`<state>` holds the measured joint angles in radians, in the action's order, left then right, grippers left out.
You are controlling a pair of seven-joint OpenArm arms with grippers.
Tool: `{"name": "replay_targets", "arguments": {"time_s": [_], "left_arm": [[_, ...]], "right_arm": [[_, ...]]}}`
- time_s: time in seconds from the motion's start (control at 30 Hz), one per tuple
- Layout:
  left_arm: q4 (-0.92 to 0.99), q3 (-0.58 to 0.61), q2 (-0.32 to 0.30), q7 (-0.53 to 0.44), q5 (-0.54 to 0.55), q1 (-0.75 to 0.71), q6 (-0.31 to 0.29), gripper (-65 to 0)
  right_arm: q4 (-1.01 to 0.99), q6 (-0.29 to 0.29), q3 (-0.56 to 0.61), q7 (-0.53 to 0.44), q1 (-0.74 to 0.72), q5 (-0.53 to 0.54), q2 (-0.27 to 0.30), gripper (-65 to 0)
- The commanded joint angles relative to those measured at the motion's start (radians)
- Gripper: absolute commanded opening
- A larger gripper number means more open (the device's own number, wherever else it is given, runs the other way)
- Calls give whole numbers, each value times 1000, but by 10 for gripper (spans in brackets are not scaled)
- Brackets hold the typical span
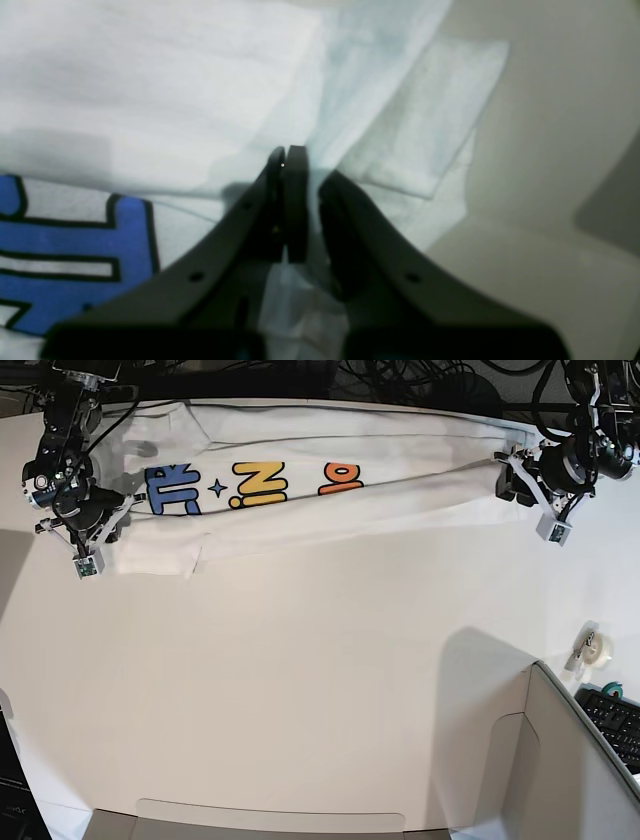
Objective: Layout the t-shirt on the table in an organized manner, then fold the t-shirt properly
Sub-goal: 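Release the strip and raise both grippers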
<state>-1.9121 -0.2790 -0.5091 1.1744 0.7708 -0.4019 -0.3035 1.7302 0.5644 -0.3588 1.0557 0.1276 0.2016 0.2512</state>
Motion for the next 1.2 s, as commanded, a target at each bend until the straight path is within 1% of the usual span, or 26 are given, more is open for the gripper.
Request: {"name": "replay_targets", "arguments": {"time_s": [0.0, 0.13, 0.23, 0.43, 0.6, 0.73, 0.77, 0.87, 0.9, 1.0, 1.07, 1.17], "left_arm": [[-16, -13, -13, 3, 9, 4, 0, -425], [-16, -15, -13, 25, 9, 4, 0, -425], [-16, -15, -13, 25, 9, 4, 0, -425], [-17, -15, -12, 25, 9, 5, 0, -426], [-17, -16, -13, 19, 5, 14, 2, -424], [-16, -18, -13, 25, 5, 31, 2, -423], [-16, -29, -13, 20, 5, 31, 2, -423], [-16, -127, -3, 25, 9, 31, 2, -423], [-16, -153, 10, 25, 11, 33, 2, -422], [-17, -246, 31, 26, 11, 34, 2, -422], [-17, -283, 34, 26, 11, 34, 2, -422], [-17, -314, 56, 26, 11, 34, 2, -422]], "right_arm": [[35, -4, -7, -12, -10, -1, 15, -613], [61, -4, -7, -1, -6, -1, 17, -487], [64, -4, -7, 68, -12, -1, 17, -446], [182, -4, -10, 128, -7, -1, 24, -443], [296, -4, -104, 185, -6, -3, 38, -445], [305, -2, -176, 186, -6, -3, 38, -446], [305, -2, -181, 188, -6, -1, 36, -446], [304, -2, -181, 188, 14, -1, 29, -446], [302, -2, -179, 185, 19, 0, 26, -446], [301, -2, -182, 185, 22, 0, -11, -446], [301, -2, -184, 183, 22, 0, -17, -446], [279, -2, -179, 185, 14, 0, -23, -446]]}}
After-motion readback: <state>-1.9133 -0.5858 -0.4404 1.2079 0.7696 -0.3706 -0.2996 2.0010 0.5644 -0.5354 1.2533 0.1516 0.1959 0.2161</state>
